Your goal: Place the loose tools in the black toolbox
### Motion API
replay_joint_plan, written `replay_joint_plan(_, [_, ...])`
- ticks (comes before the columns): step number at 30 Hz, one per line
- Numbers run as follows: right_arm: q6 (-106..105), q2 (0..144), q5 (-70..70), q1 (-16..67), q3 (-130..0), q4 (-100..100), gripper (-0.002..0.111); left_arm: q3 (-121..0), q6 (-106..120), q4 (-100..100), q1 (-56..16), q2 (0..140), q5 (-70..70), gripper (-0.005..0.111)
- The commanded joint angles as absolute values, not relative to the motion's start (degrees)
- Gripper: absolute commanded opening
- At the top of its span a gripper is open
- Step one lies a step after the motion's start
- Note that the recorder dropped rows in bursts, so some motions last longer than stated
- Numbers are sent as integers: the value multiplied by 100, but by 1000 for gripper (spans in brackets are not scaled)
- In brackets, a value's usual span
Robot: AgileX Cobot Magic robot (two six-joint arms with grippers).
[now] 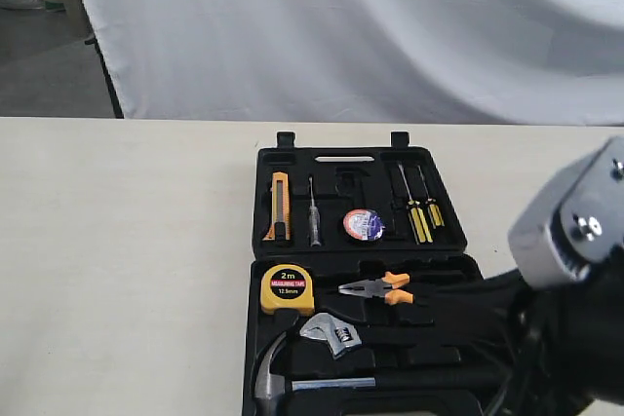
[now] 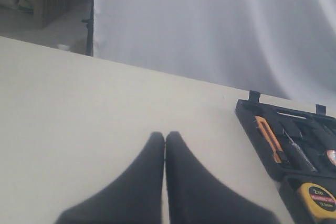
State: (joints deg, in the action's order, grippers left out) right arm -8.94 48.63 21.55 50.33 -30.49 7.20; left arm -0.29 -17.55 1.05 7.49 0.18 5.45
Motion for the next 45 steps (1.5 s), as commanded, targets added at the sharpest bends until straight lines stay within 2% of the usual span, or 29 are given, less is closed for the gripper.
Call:
replay_joint_plan(1, [-877, 4435, 1095, 5025, -2164, 763, -1, -44, -1782, 130, 894, 0, 503, 1])
replay_joint_plan(16, [-535, 3821, -331, 5025, -600, 763, -1, -44, -1782, 130, 894, 0, 503, 1])
replay_joint_plan(20, [-513, 3028, -1213, 5025, 0, 763, -1, -44, -1782, 130, 894, 0, 503, 1])
replay_joint_plan(25, [470, 1899, -374, 5025, 0, -453, -1, -44, -1782, 130, 894, 0, 503, 1])
replay_joint_plan(32, [561, 942, 246, 5025, 0, -513, -1, -44, -1782, 130, 894, 0, 503, 1])
replay_joint_plan(34, [561, 621, 246, 4624, 0, -513, -1, -44, -1782, 130, 894, 0, 503, 1])
replay_joint_plan(38, [704, 43, 487, 3267, 0, -206, -1, -44, -1782, 130, 894, 0, 503, 1])
replay_joint_plan(45, [780, 0, 852, 1744, 0, 211, -1, -44, -1782, 130, 894, 0, 503, 1])
